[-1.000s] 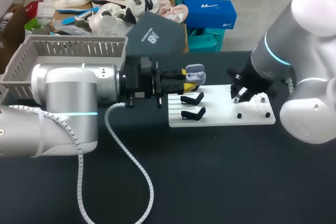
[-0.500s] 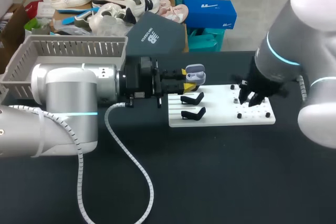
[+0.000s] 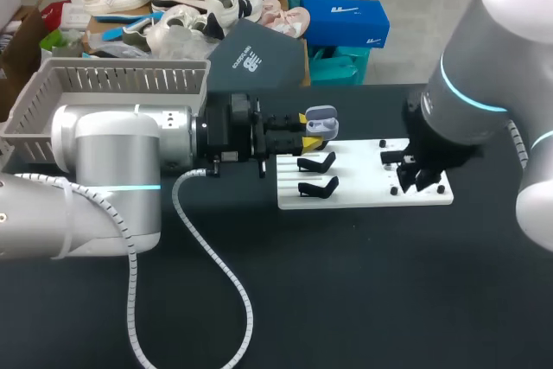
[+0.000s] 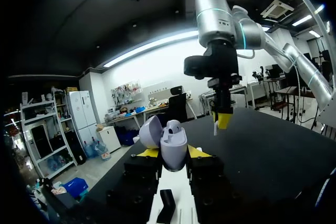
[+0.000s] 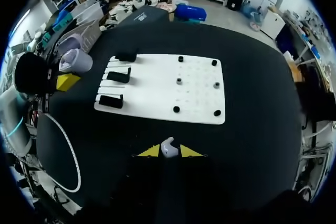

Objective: Pick up each earbud case from the left stands, insert the matching earbuds, close the lid, and place the case in the box.

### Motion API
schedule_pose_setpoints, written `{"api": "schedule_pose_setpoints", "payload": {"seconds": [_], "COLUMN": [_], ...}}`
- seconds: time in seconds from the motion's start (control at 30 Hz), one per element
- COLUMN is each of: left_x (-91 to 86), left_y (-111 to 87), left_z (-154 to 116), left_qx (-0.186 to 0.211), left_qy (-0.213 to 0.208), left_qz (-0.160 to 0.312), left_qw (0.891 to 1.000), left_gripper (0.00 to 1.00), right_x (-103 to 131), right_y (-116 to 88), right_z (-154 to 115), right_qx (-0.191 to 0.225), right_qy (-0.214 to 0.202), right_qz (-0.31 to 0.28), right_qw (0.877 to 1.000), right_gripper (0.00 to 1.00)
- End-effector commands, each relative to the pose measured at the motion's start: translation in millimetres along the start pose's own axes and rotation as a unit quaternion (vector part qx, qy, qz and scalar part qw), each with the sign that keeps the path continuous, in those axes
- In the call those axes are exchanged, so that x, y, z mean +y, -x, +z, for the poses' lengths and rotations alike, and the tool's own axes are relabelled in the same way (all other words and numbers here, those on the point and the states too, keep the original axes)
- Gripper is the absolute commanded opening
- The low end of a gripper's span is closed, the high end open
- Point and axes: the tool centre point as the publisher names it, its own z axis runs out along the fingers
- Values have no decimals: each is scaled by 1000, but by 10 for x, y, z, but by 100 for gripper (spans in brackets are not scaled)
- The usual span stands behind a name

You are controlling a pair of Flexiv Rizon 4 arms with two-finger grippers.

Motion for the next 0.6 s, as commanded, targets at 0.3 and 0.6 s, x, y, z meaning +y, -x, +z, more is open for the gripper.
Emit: {"api": "schedule_pose_setpoints", "payload": {"seconds": [0.3, 0.6], "left_x": [9, 9], "left_y": [0, 0], "left_z": [12, 12], "left_qx": [1, 1], "left_qy": [0, 0], "left_qz": [0, 0], "left_qw": [1000, 1000], "left_gripper": [0, 0], "right_x": [511, 889], "right_y": [57, 263], "right_z": [-360, -474], "right_qx": [13, 2], "right_qy": [12, 32], "right_qz": [-94, -172], "right_qw": [995, 985], "right_gripper": [0, 0]}}
